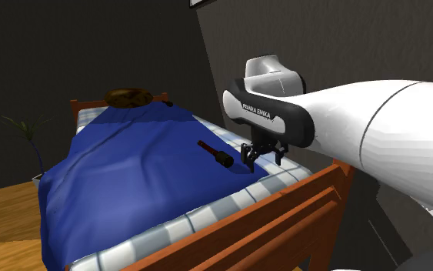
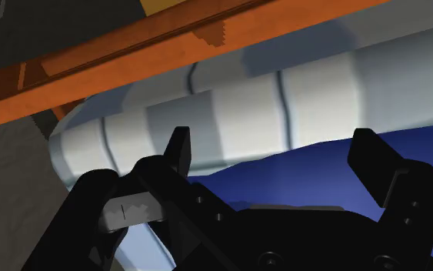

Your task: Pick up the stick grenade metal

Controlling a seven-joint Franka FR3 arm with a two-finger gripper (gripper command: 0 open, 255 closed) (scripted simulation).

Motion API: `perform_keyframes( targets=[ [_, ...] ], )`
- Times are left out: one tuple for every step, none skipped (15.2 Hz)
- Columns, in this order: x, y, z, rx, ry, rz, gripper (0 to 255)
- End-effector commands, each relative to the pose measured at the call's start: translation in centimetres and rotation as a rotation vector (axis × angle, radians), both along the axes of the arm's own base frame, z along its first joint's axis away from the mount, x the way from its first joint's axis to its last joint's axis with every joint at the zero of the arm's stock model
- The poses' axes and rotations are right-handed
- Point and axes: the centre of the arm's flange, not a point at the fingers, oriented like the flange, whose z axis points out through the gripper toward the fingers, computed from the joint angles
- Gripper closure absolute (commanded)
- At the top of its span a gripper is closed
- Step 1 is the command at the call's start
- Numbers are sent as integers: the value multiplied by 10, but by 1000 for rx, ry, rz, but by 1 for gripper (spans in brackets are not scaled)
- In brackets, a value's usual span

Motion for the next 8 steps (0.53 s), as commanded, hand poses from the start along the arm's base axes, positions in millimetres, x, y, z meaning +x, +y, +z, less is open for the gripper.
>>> perform_keyframes(
  targets=[
    [0, 0, 0, 0, 0, 0, 0],
    [13, 2, -1, 1, 5, 10, 0],
    [27, 5, -1, 3, 10, 19, 0],
    [40, 7, -2, 4, 14, 29, 0],
    [54, 10, -3, 6, 19, 38, 0],
    [67, 12, -4, 7, 24, 48, 0],
    [80, 15, -5, 9, 29, 57, 0],
    [94, 18, -6, 10, 34, 67, 0]
  ],
)
